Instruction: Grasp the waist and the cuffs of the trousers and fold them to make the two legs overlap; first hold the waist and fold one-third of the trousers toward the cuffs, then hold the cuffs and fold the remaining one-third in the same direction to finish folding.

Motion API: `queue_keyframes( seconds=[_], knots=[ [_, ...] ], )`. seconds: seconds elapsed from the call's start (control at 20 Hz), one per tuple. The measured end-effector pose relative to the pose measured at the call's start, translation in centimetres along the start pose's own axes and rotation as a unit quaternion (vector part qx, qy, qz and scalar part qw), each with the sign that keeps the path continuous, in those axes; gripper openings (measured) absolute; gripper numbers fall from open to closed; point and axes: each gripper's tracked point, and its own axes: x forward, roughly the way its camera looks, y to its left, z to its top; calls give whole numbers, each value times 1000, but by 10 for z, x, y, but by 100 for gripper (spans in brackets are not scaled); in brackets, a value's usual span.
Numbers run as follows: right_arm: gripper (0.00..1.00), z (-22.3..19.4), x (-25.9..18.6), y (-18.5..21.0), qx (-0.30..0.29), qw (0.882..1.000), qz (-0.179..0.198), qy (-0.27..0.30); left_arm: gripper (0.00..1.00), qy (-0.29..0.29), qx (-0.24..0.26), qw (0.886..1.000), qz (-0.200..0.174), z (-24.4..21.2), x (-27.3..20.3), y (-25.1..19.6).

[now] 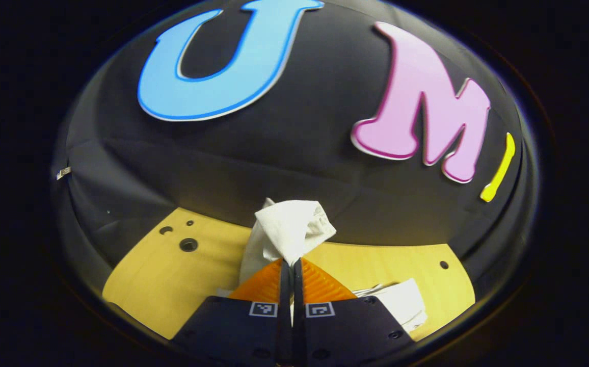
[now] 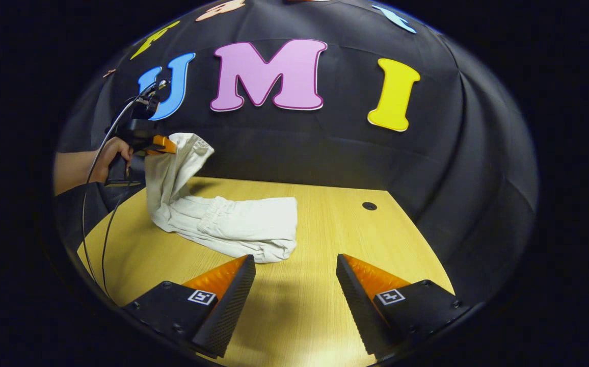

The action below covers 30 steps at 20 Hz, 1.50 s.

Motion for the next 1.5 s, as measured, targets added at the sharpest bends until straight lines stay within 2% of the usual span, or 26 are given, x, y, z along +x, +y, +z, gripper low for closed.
queue_keyframes(
  seconds=[0.05, 0.3, 0.45, 0.55, 0.65, 0.75, 0.8, 0.85, 0.9, 0.95, 1.1, 1.15, 1.2, 1.25, 1.35, 1.5],
  knots=[
    [98, 1, -1, -3, 9, 1000, -3, -2, 6, 6, -3, 1000, -18, -6, -3, -35],
    [98, 9, -15, -39, 37, 999, -24, -10, 6, 9, -4, 997, -73, -17, -5, -134],
    [98, 5, -22, -57, 60, 997, -40, -4, 6, 16, 6, 996, -83, -31, -1, -171],
    [99, 8, -23, -62, 79, 996, -42, -8, 6, 28, -5, 996, -84, -50, 3, -190],
    [99, 12, -25, -63, 72, 997, -40, -13, 6, 39, -15, 996, -80, -68, 5, -200],
    [99, 15, -31, -67, 53, 998, -38, -20, 10, 59, -25, 994, -93, -85, 2, -214],
    [99, 13, -33, -66, 53, 998, -36, -17, 9, 63, -23, 992, -105, -89, -4, -221],
    [99, 13, -33, -63, 58, 998, -33, -15, 26, 60, -14, 991, -118, -93, -13, -224],
    [99, 11, -35, -61, 62, 998, -30, -13, 27, 64, -11, 989, -130, -97, -19, -227],
    [99, 9, -36, -58, 63, 998, -27, -10, 52, 77, -14, 986, -145, -107, -31, -228],
    [99, 16, -41, -40, 52, 998, -19, -10, 68, 86, 25, 986, -138, -129, -72, -192],
    [99, 22, -44, -32, 56, 998, -15, -16, 91, 80, 35, 987, -135, -131, -95, -173],
    [99, 24, -46, -23, 59, 998, -10, -18, 96, 71, 44, 988, -127, -132, -116, -153],
    [99, 29, -53, -14, 60, 998, -5, -19, 97, 56, 51, 990, -117, -128, -138, -133],
    [99, 35, -64, 5, 53, 998, 6, -21, 97, 21, 74, 993, -91, -114, -181, -91],
    [99, 46, -85, 29, 55, 998, 19, -30, 97, -24, 91, 993, -65, -92, -228, -54]
  ],
)
